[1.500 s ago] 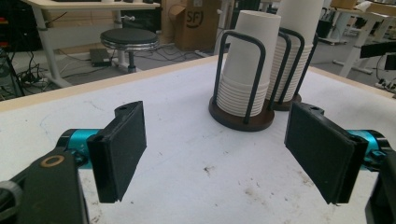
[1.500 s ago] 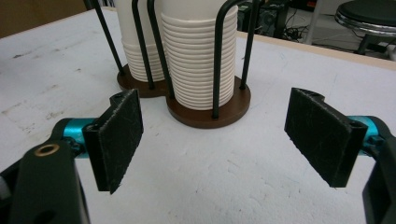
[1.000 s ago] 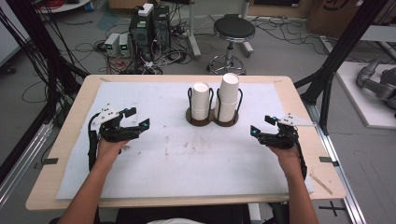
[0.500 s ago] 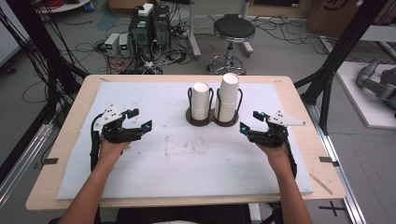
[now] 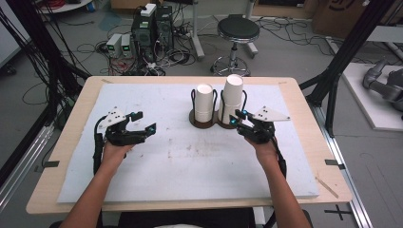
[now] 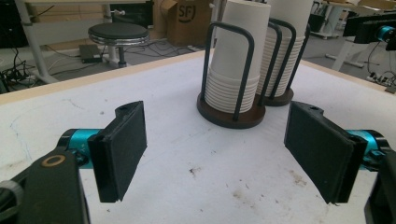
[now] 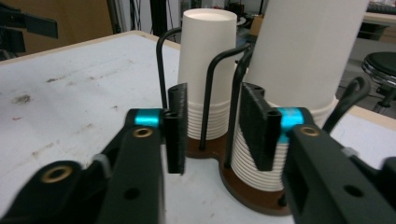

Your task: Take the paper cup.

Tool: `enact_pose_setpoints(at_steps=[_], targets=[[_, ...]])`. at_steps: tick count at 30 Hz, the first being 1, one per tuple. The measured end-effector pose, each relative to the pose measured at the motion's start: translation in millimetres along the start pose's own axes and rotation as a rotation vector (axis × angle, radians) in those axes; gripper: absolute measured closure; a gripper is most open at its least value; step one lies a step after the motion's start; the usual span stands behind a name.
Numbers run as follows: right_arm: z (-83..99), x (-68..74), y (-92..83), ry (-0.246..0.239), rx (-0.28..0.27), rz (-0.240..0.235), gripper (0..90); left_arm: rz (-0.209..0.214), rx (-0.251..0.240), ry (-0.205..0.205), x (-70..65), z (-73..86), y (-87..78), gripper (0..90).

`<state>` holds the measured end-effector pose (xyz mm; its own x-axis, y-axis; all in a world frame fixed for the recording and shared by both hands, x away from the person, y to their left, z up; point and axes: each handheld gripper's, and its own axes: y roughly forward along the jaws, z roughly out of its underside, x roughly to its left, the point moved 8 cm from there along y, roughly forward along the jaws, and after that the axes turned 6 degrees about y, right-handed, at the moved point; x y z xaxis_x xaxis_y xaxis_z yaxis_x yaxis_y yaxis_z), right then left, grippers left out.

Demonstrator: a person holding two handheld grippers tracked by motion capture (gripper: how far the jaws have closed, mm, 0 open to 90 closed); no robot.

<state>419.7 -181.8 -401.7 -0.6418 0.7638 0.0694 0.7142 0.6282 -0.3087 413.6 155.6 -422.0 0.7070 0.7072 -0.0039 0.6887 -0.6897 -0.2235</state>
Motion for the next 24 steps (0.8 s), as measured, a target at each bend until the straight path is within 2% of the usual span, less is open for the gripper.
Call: enact_pose_setpoints(at_steps=[4,6,7,12,18,21,22,24], targets=[[-1.0,4.5,9.2,0.011,0.005,0.017,84.0,0.002,0.008,-0.002,-0.1,1.3,1.1,21.1],[-1.0,5.7,11.5,0.021,0.004,0.015,85.7,0.004,0.01,-0.004,-0.5,1.6,1.6,21.1],[-0.5,7.0,16.5,0.012,0.006,0.018,89.6,0.002,0.01,-0.003,-0.2,1.8,1.8,21.1],[2.5,11.7,27.9,0.006,0.027,0.015,90.0,0.005,0.013,-0.003,-0.7,2.6,2.9,21.1],[5.7,19.5,46.4,0.039,0.047,0.024,90.0,0.012,0.022,0.002,-2.0,3.6,7.3,21.5],[8.0,23.4,58.3,0.026,0.055,0.033,90.0,0.011,0.003,-0.012,-1.2,0.5,9.2,21.5],[11.4,25.6,65.8,0.023,0.07,0.04,90.0,0.014,0.005,-0.006,-1.2,-0.5,9.7,21.7],[13.2,26.3,69.3,0.023,0.079,0.045,90.0,0.018,-0.005,0.006,-1.6,-3.6,10.3,22.2]])
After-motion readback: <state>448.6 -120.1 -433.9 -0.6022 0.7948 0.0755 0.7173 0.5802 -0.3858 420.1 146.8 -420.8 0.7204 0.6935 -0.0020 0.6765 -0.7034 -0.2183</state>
